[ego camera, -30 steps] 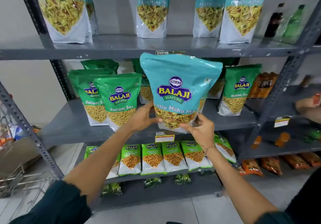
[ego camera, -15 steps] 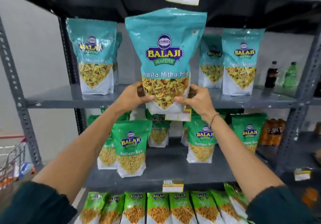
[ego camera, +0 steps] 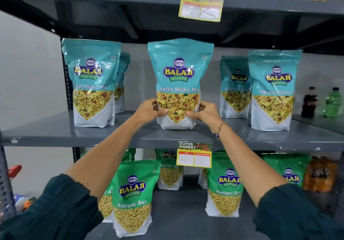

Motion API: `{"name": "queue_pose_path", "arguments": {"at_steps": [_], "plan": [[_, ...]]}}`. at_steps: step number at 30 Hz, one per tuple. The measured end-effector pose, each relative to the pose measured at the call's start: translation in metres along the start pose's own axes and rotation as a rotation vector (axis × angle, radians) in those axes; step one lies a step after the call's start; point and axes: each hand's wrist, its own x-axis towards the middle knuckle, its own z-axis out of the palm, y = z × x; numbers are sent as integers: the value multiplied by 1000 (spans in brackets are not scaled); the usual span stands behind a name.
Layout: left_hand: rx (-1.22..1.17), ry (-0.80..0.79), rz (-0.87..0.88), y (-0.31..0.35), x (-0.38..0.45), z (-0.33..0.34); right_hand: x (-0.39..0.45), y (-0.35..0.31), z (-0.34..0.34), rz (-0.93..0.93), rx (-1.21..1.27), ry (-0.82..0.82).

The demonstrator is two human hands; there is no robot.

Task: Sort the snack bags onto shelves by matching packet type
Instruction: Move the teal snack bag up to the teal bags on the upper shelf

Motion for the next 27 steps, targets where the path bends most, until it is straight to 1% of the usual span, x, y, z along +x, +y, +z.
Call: {"name": "queue_pose_path", "arguments": {"at_steps": [7,13,17,27], "plan": [[-49,9,-51,-15,20,10,23,17,-1,39,13,-72],[-29,-2,-66,-19,25,10,28,20,-1,73,23,-138],[-45,5,-74,-16,22,12,28,20,0,70,15,-148],[-58,27,-75,-15,26,20,28,23,-7,85,-18,-112]]}}
